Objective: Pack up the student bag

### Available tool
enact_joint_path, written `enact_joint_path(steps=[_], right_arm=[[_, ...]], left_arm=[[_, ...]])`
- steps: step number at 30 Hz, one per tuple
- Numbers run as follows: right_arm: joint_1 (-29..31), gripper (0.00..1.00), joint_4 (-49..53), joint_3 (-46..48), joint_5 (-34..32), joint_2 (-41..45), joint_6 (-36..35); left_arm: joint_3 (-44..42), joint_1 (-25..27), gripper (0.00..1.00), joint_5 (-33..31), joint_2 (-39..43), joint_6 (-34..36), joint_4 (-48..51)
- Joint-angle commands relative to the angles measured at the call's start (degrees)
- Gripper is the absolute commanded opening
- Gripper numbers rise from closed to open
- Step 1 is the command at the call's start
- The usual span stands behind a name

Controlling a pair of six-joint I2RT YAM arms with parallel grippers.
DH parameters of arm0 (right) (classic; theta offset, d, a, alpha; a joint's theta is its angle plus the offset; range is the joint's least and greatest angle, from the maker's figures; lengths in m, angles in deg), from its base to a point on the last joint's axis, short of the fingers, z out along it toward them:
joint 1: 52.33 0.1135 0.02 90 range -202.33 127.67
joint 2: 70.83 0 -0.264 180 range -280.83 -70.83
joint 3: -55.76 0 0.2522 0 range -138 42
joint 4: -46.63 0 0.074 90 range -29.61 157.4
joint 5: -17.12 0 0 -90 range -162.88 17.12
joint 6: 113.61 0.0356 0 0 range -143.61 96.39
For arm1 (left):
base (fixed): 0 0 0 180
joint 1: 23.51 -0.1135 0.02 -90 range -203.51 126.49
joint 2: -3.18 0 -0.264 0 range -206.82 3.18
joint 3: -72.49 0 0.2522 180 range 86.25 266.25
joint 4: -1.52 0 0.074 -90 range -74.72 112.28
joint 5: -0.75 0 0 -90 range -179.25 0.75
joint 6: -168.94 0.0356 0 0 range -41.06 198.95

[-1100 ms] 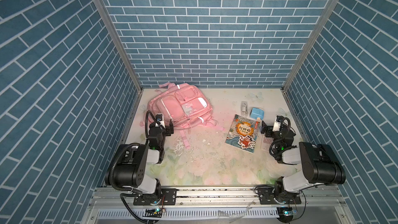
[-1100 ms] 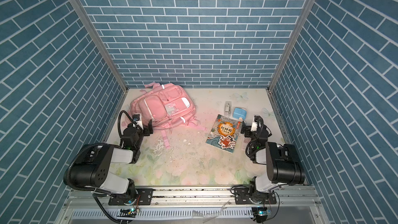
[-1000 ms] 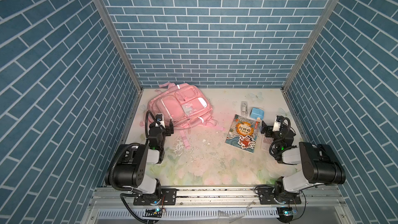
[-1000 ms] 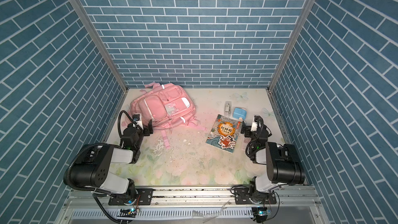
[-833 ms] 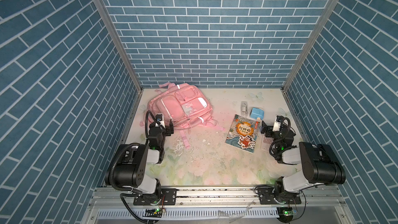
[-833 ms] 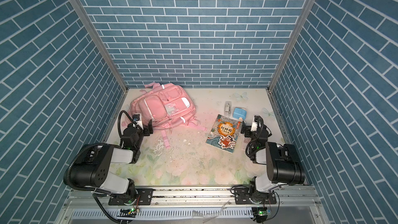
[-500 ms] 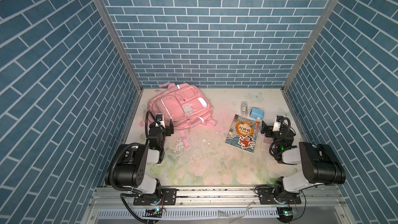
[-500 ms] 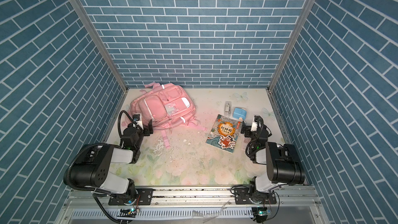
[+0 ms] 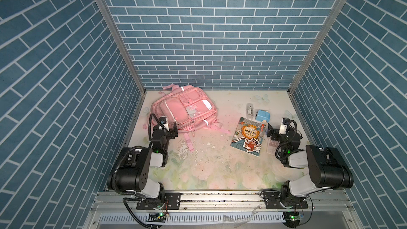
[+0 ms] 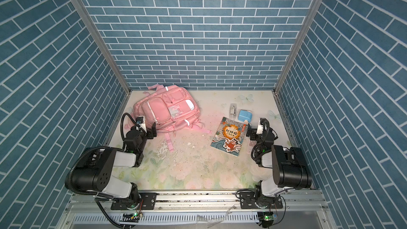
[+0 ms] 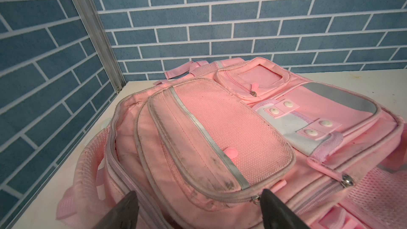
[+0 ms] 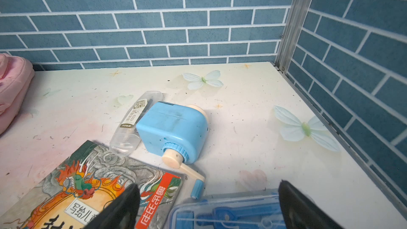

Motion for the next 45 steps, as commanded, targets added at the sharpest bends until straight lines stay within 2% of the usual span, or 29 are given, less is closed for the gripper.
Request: enact_joint_path(steps=[1, 6, 10, 14, 17, 21, 25, 29, 35, 41, 45], right_arm=[[-0.05, 0.97, -1.37, -0.80, 0.57, -0.18, -2.00], [-0.05, 0.96, -1.31, -0.75, 0.13, -0.22, -1.71], [0.08, 0.92, -2.34, -0.03, -1.32, 1.11, -1.34], [0.71, 0.91, 4.84, -0.49, -3.97, 8.39, -0.86], [2.46, 0.88, 21.01, -5.19, -3.07, 15.44, -0.96], [7.67, 0.88, 37.36, -11.39, -7.60, 20.28, 0.20], [11.30, 0.88, 43.19, -13.13, -6.90, 24.15, 3.67], [14.77, 0.87, 47.35, -15.02, -5.42, 25.89, 8.15], [20.93, 0.86, 50.10, -17.23, -6.10, 23.99, 11.00], [22.78, 0.86, 48.17, -18.39, -6.52, 20.02, 13.26], [23.16, 0.85, 47.39, -20.84, -4.25, 15.53, 13.60]], left_arm=[[0.74, 0.18, 0.87, 0.43, -0.32, 0.81, -1.16], [0.72, 0.01, 0.87, 0.41, -0.22, 0.81, -1.16], [1.59, -1.62, 0.87, -1.42, 1.56, -2.27, 1.66], [5.95, -2.19, 0.87, -6.05, 6.60, -5.32, 14.48], [12.85, -2.14, 0.87, -8.72, 9.64, -9.66, 30.77], [18.01, -2.17, 0.87, -5.82, 13.39, -13.95, 42.90], [20.79, -2.19, 0.87, -0.45, 15.57, -17.38, 49.92], [25.17, -2.85, 0.87, 2.56, 13.74, -19.87, 56.80], [28.54, -7.81, 0.87, 9.80, 9.01, -21.22, 59.86], [35.36, -13.01, 0.87, 16.02, 1.49, -19.00, 64.42], [37.95, -13.81, 0.87, 16.71, -1.73, -17.01, 66.51]])
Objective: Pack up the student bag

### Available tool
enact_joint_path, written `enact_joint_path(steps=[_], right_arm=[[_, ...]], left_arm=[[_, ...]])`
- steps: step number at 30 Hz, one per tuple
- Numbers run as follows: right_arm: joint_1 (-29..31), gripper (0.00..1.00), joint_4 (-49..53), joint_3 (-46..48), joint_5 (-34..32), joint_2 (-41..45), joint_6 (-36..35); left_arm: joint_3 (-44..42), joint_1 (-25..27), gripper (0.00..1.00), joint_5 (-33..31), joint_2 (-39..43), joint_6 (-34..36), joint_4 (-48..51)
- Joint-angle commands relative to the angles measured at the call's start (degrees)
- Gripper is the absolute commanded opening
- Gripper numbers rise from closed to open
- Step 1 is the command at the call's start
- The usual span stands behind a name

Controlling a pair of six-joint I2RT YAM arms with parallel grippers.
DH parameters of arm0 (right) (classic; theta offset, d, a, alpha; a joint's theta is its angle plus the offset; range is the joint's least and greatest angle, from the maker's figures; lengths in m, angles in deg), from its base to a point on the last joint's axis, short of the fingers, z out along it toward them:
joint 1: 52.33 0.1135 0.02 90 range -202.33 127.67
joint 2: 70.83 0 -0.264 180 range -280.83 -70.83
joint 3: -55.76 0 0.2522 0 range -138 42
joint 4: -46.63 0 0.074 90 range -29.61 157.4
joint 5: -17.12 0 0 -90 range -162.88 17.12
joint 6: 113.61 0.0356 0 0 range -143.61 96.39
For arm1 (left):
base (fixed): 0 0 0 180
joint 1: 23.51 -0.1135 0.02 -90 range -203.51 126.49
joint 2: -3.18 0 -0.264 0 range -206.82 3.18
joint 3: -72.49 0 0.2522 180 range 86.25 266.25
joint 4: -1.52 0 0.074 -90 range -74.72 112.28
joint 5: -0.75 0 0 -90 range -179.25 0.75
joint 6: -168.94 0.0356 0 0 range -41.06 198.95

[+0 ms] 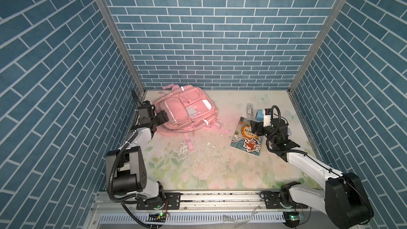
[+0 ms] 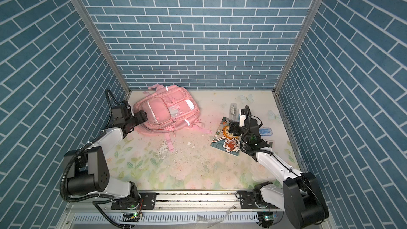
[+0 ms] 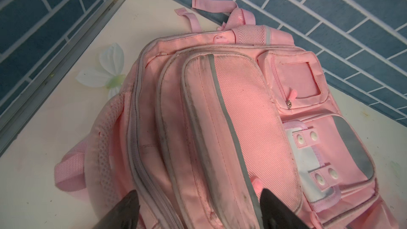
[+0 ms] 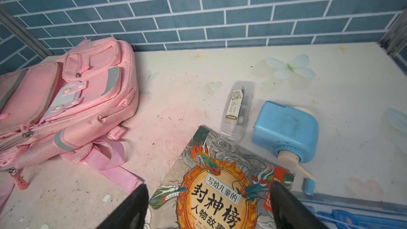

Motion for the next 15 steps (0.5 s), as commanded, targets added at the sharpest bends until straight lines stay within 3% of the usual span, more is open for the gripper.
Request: enact_joint_path(steps=[1, 8, 15], right_arm=[[0.57, 0.86, -0.74, -3.37, 1.58, -3.19, 2.72], [0.89, 0.85, -2.22, -6.81, 3.44, -9.47, 3.73], [1.09, 0.85, -1.85, -8.70, 5.30, -12.23, 3.91]], left_arm=[[2.28, -0.74, 0.87, 2.32, -1.79, 2.03, 3.71], [4.62, -4.89, 0.87, 4.78, -7.47, 0.21, 3.00], [10.08, -5.72, 0.86, 2.33, -12.19, 0.15, 7.91]])
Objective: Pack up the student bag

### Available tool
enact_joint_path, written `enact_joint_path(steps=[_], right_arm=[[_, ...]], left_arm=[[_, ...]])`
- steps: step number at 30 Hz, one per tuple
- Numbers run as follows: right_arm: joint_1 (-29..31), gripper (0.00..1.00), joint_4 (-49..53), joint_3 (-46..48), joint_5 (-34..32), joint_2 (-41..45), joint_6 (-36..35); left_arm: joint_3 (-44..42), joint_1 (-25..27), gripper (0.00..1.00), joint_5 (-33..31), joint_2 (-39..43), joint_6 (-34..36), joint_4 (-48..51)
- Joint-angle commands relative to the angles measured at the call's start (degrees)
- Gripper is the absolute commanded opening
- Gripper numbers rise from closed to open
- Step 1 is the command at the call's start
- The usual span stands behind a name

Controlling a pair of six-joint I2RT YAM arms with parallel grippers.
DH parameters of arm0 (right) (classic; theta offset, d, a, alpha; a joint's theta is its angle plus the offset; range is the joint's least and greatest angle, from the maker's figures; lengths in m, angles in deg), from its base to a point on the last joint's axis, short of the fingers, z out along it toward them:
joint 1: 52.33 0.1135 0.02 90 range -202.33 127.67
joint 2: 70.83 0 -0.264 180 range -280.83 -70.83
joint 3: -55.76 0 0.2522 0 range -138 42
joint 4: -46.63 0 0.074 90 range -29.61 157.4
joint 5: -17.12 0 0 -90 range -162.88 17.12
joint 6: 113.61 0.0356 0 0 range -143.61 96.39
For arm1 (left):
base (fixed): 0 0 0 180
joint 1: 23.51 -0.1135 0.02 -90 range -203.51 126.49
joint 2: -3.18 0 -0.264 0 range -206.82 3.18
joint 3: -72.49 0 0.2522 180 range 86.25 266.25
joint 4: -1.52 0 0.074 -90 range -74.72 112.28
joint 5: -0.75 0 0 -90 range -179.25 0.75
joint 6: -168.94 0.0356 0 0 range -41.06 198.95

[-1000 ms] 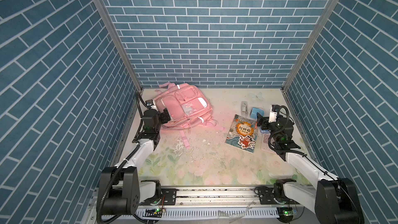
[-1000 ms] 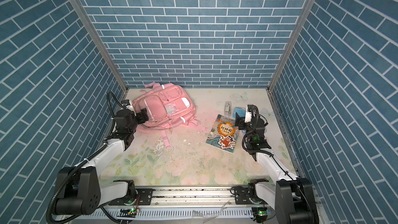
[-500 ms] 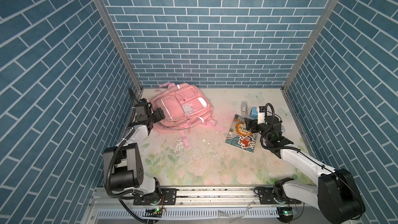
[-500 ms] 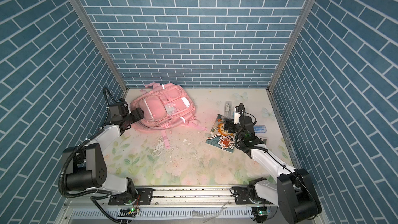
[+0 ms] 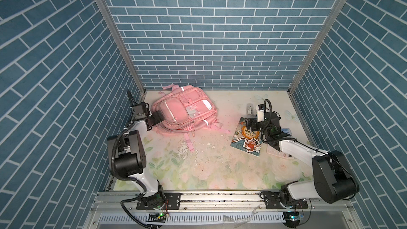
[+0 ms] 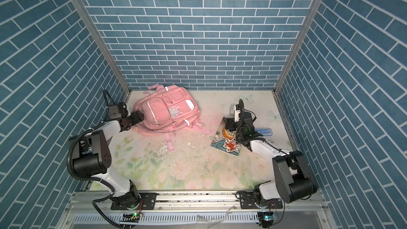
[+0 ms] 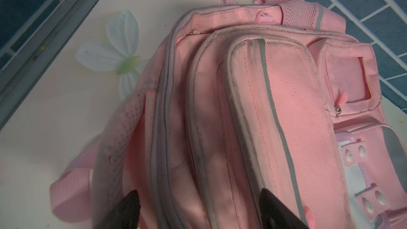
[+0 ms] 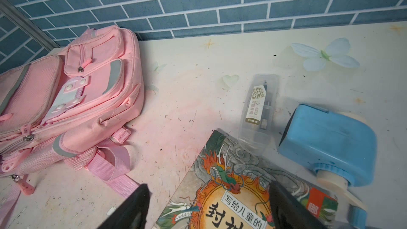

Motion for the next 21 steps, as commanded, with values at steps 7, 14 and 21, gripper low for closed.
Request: enact_joint_path(steps=[7, 14, 21], right_arm=[[0.42, 0.85, 0.12, -2.27, 2.32, -2.46, 2.16], [0.51, 0.84, 1.27, -3.08, 2.35, -2.25, 2.25], [0.51, 0.84, 2.30, -2.63, 2.66, -1.39, 2.84]], left_arm=[[1.33, -1.36, 0.86, -5.43, -0.05, 0.45, 4.76], [-3.84, -1.74, 0.73, 1.13, -2.00, -2.96, 2.31], [-11.38, 0.05, 0.56, 8.10, 1.18, -7.49, 1.92]])
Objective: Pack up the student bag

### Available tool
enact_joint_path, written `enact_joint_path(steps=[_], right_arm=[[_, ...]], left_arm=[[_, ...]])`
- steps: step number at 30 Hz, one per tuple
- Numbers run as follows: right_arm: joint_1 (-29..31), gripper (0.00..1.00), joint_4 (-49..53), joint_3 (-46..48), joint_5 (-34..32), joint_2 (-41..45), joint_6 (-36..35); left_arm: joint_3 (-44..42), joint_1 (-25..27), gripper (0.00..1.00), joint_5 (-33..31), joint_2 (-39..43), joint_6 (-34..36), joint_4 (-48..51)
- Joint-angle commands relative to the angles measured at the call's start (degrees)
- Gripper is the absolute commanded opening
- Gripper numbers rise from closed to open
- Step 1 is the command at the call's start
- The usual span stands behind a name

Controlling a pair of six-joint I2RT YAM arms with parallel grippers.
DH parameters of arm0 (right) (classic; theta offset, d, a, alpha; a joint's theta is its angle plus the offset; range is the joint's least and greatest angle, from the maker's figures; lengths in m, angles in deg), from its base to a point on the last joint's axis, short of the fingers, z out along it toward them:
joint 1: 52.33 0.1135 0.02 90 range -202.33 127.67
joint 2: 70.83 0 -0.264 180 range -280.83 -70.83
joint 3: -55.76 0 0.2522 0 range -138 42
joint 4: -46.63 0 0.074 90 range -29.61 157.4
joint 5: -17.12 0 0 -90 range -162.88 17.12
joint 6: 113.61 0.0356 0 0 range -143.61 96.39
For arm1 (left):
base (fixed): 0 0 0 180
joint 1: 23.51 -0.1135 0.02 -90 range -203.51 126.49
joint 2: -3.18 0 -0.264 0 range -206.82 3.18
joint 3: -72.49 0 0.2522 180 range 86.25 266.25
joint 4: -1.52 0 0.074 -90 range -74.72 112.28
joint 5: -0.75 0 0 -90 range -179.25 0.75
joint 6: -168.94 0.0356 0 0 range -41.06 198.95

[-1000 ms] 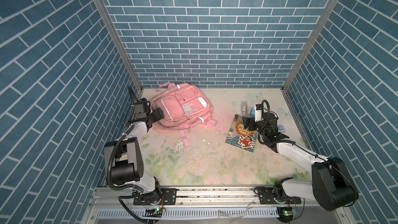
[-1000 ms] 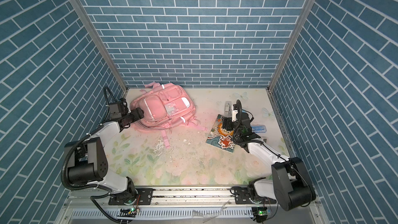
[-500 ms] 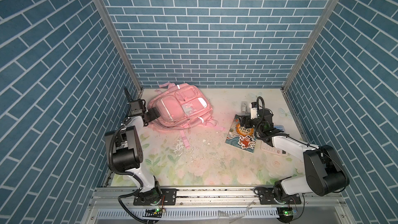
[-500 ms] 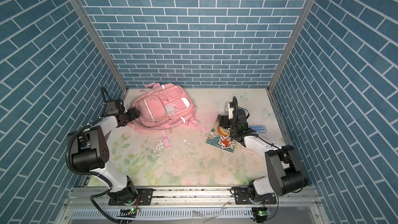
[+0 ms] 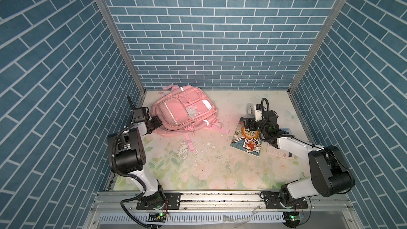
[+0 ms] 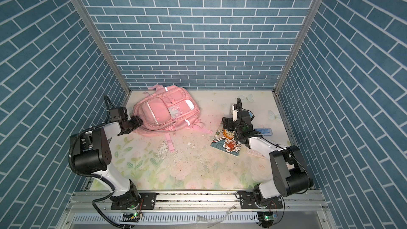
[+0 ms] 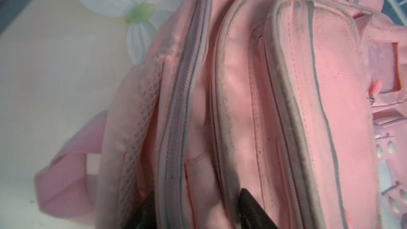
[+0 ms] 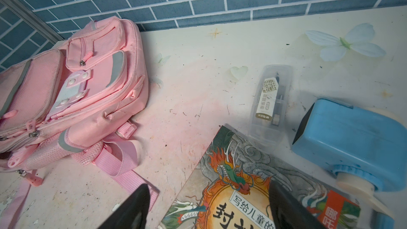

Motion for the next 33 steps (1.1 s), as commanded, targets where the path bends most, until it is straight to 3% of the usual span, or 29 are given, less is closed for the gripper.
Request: enact_joint_path(steps=[1, 8, 13, 15, 17, 20, 24, 29, 30, 33], right_arm=[[0.35, 0.84, 1.15, -0.80, 0.72, 1.19, 2.11], [0.36, 0.84, 1.95, -0.45, 1.60, 1.42, 3.91], [0.49, 0.84, 3.01, -0.53, 2.80, 1.90, 4.93], [0.57, 0.84, 3.10, -0.44, 3.42, 1.96, 5.57], [0.86, 0.84, 3.17, -0.53, 4.19, 1.94, 6.43], [1.51, 0.84, 4.02, -1.29, 5.03, 1.74, 7.63], [3.45, 0.82, 6.45, -3.47, 4.67, 1.03, 10.04], [6.45, 0.78, 14.40, -8.36, 2.18, -0.46, 22.20], [7.08, 0.78, 14.60, -8.76, 2.58, -0.62, 24.31], [8.89, 0.77, 13.75, -9.15, 3.26, -1.11, 31.50]], left_arm=[[-6.77, 1.76, 0.56, 5.79, 2.21, -5.48, 3.29], [-16.50, 10.39, 0.49, 7.25, 12.21, -17.65, -1.27], [-23.45, 17.86, 0.49, 2.90, 22.84, -28.74, -4.47], [-25.54, 20.35, 0.52, 0.51, 27.26, -31.69, -4.50], [-25.80, 22.47, 0.61, -2.44, 31.28, -32.53, -1.87], [-21.88, 25.03, 0.70, -8.96, 35.65, -27.73, 5.55], [-13.59, 25.77, 0.76, -13.82, 35.13, -18.02, 12.96], [0.23, 25.11, 0.82, -16.19, 25.79, -3.87, 20.09], [2.25, 24.60, 0.87, -15.97, 23.65, -1.97, 20.70], [8.11, 20.83, 0.87, -13.19, 16.84, 2.40, 21.87]])
